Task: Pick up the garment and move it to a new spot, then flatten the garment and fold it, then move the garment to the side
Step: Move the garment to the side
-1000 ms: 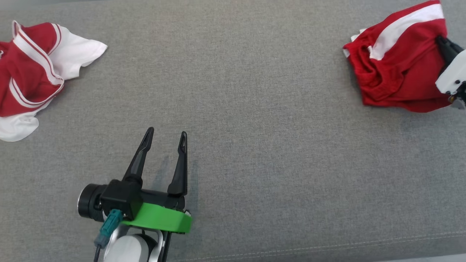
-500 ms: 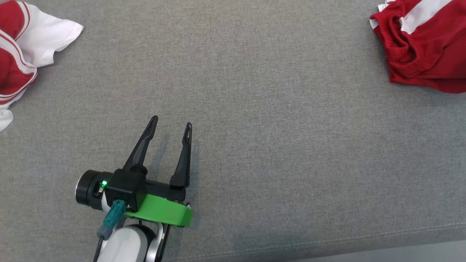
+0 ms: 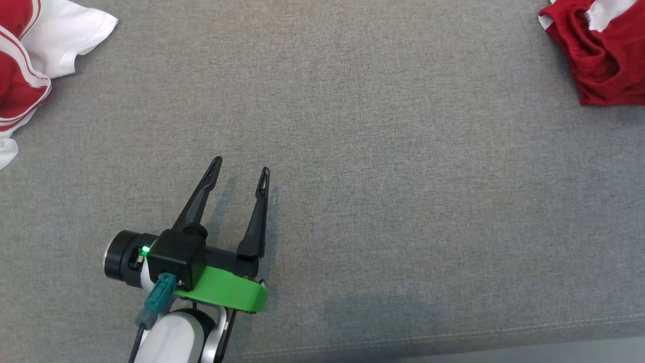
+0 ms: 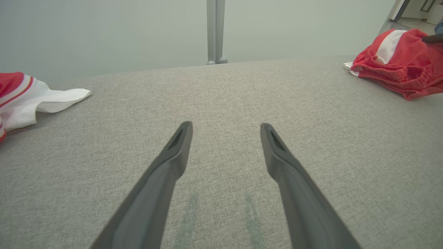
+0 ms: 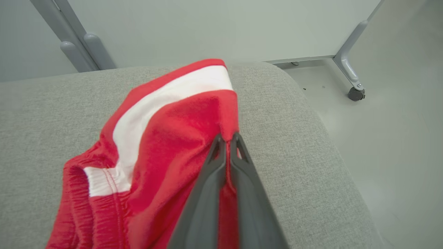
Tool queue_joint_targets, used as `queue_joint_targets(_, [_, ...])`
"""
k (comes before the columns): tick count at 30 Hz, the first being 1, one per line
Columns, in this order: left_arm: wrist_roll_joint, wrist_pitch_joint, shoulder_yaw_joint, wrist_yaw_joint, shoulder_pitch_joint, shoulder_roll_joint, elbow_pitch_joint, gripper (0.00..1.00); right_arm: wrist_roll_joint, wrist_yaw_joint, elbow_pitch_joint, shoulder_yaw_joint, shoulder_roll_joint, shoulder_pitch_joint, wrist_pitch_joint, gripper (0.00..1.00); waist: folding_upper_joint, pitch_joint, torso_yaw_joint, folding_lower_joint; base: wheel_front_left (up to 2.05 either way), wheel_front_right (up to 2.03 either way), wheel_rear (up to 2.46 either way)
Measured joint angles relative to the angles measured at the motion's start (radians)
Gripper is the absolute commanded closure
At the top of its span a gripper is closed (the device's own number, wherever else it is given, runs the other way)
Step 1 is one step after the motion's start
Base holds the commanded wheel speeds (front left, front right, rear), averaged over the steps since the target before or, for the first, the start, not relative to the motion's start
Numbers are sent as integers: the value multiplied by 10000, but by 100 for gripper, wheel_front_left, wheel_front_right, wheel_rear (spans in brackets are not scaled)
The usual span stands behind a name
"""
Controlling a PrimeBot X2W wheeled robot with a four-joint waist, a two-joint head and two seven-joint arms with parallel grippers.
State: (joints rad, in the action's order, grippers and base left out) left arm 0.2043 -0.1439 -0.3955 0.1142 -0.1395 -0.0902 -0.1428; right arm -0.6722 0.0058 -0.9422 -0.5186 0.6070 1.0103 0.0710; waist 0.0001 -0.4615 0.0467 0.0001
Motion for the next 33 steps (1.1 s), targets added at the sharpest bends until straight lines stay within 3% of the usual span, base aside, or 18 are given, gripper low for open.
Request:
queue_joint_targets(10, [-10,73,94,0,-1,-21,-73,0,240,-692,-660,-98,-48,-5,-535,98,0,-120,10,0,0,0,0])
queue_joint_targets(12, [-10,84,98,0,-1,-21,-96,0,288,-694,-700,-102,-44,-6,-577,60,0,-129,-2,0,0,0,0])
queue_joint_targets(13, [-10,86,104,0,-1,-21,-117,0,314,-694,-734,-105,-46,-12,-642,0,0,-137,-15,0,0,0,0])
queue_joint_targets(29, [40,-54,303,2,-2,0,92,0,719,-765,-872,-464,-734,-162,-2084,0,0,242,-474,0,0,0,0])
queue_joint_targets(33, [198,-165,376,2,-2,35,374,0,849,-462,-844,-698,-970,-187,-2364,0,0,547,-621,0,0,0,0])
